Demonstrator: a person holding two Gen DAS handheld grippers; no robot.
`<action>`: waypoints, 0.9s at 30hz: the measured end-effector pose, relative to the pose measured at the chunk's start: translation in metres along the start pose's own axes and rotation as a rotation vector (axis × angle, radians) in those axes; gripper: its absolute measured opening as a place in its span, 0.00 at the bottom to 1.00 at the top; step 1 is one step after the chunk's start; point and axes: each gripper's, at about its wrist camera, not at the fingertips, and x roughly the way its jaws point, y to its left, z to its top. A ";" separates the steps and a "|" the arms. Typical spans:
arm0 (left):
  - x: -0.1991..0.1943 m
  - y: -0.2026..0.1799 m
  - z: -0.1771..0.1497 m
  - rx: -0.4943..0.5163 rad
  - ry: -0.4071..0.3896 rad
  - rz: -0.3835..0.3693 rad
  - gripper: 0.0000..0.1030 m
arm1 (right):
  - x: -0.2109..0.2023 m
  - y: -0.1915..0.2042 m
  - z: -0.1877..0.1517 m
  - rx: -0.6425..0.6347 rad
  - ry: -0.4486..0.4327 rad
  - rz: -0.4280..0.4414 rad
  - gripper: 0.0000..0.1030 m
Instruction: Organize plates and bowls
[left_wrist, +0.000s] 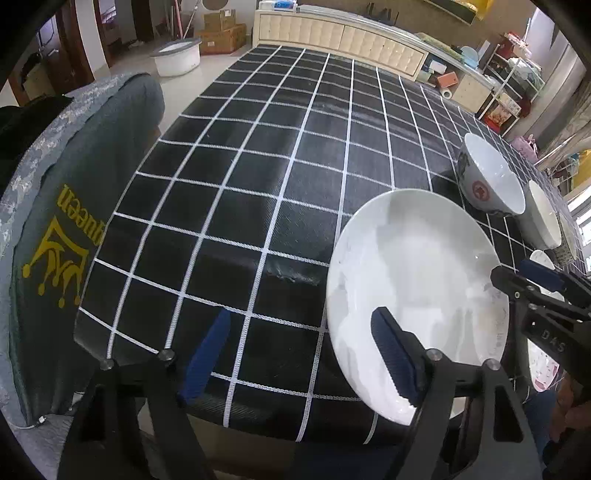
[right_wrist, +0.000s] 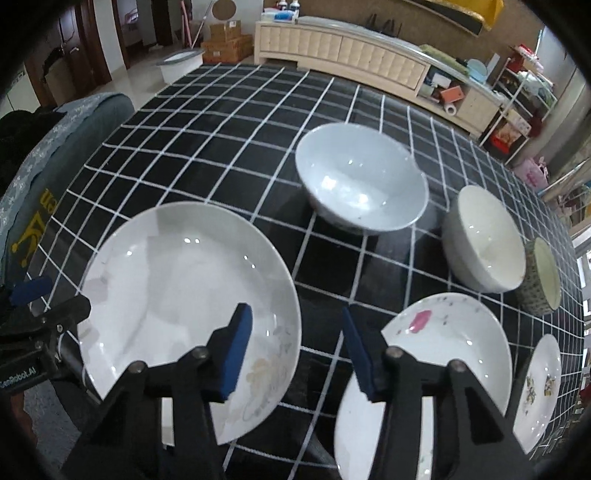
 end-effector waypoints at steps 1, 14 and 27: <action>0.002 0.000 0.000 0.000 0.007 0.002 0.72 | 0.003 -0.001 -0.001 0.005 0.009 -0.001 0.52; 0.017 -0.015 -0.004 0.005 0.068 -0.055 0.26 | 0.021 -0.008 -0.009 0.071 0.065 0.116 0.23; 0.015 -0.030 0.000 0.047 0.061 0.001 0.18 | 0.020 -0.013 -0.014 0.119 0.045 0.120 0.17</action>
